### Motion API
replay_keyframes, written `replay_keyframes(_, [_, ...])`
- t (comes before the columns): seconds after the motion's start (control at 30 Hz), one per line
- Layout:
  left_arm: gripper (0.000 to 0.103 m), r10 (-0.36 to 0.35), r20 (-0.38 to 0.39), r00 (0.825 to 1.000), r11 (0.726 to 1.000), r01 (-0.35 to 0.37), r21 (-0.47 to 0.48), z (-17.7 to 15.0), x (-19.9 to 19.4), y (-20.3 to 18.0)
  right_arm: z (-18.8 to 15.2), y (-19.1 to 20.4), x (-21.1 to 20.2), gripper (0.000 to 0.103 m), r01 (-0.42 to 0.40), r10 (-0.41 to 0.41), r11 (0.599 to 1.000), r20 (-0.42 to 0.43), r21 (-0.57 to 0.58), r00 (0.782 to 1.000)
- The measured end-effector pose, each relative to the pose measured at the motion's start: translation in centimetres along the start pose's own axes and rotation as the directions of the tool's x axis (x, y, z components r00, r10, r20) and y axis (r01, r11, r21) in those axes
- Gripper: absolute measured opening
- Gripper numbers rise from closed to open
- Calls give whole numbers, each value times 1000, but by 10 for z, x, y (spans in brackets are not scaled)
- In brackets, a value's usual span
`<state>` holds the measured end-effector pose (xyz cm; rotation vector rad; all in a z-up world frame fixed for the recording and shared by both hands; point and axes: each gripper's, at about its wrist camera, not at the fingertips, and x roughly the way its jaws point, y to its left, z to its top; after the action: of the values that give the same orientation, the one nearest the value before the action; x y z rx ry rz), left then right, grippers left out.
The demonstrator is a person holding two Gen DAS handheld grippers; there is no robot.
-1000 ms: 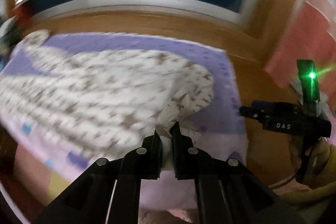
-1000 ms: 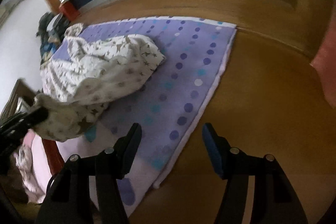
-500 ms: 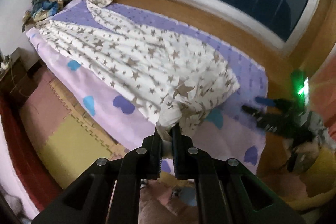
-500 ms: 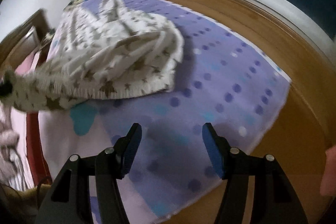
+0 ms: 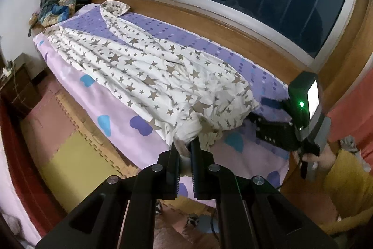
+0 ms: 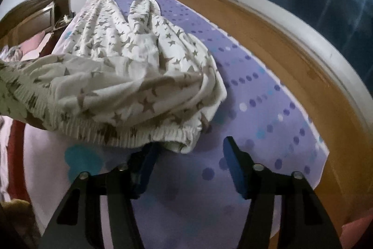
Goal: Organize soft objects
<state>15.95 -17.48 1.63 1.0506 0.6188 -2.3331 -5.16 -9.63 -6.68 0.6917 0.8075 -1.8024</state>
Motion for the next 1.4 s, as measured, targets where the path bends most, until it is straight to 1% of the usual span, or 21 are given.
replay_keyframes(0.13, [8, 1, 5, 1000, 1000, -1, 11, 0, -2, -3, 0, 1, -2, 46, -8, 8, 999, 11, -47, 1000])
replay_keyframes(0.17, [8, 1, 5, 1000, 1000, -1, 12, 0, -2, -4, 0, 1, -2, 36, -7, 8, 999, 15, -54, 1000])
replay_keyframes(0.2, [8, 1, 3, 1000, 1000, -1, 16, 0, -2, -5, -1, 1, -3, 14, -9, 10, 998, 17, -57, 1000])
replay_keyframes(0.23, [8, 2, -2, 1000, 1000, -2, 23, -1, -1, -6, 0, -2, -2, 4, -23, 24, 999, 8, -33, 1000])
replay_keyframes(0.3, [7, -12, -14, 1000, 999, 13, 52, -2, -2, -13, 4, -13, -5, 4, -19, 18, 999, 25, 36, 1000])
replay_keyframes(0.37, [7, -50, -23, 999, 995, 51, 89, -4, -7, -24, 11, -38, -21, 3, -14, 2, 989, 81, 144, 997])
replay_keyframes(0.43, [6, -144, -36, 989, 981, 148, 129, -4, -15, -37, 21, -62, -45, 3, -8, -25, 975, 149, 222, 989])
replay_keyframes(0.5, [6, -239, -52, 970, 950, 245, 195, -2, -26, -58, 35, -87, -76, 3, -3, -61, 962, 224, 275, 973])
replay_keyframes(0.6, [5, -309, -62, 949, 894, 312, 320, 3, -43, -95, 55, -123, -121, 3, 0, -124, 936, 330, 351, 936])
replay_keyframes(0.67, [0, -384, -99, 918, 838, 391, 382, 4, -50, -120, 63, -140, -149, 3, 45, -192, 928, 369, 371, 909])
replay_keyframes(0.73, [0, -452, -150, 879, 776, 471, 421, 1, -53, -144, 60, -150, -160, 3, 109, -256, 918, 362, 381, 896])
replay_keyframes(0.77, [0, -461, -174, 870, 756, 488, 437, -2, -50, -153, 57, -153, -159, 3, 141, -284, 913, 346, 383, 894])
replay_keyframes(0.8, [0, -455, -200, 868, 743, 493, 453, -5, -43, -162, 51, -157, -154, 3, 169, -302, 906, 316, 387, 899])
replay_keyframes(0.83, [0, -443, -220, 869, 738, 492, 462, -8, -37, -167, 45, -161, -147, 3, 194, -318, 900, 285, 389, 904])
replay_keyframes(0.87, [0, -432, -237, 870, 736, 492, 465, -11, -31, -171, 38, -163, -137, 3, 203, -312, 901, 247, 383, 917])
replay_keyframes(0.93, [0, -405, -254, 879, 746, 478, 464, -16, -20, -172, 20, -163, -99, 3, 251, -311, 906, 132, 342, 941])
replay_keyframes(1.03, [0, -349, -265, 899, 776, 436, 456, -20, -4, -168, -15, -158, -50, 3, 319, -321, 911, -36, 260, 946])
replay_keyframes(1.13, [5, -281, -271, 921, 823, 376, 425, -19, 14, -157, -42, -154, -24, 5, 311, -279, 917, -155, 251, 948])
replay_keyframes(1.23, [12, -220, -270, 937, 870, 314, 379, -18, 26, -140, -59, -154, -37, 21, 298, -268, 912, -140, 283, 953])
replay_keyframes(1.3, [13, -183, -255, 949, 898, 267, 350, -14, 33, -122, -66, -156, -50, 46, 310, -285, 897, -126, 314, 950])
replay_keyframes(1.4, [13, -113, -227, 967, 931, 183, 315, -5, 45, -93, -86, -157, -84, 47, 304, -298, 880, -76, 366, 952])
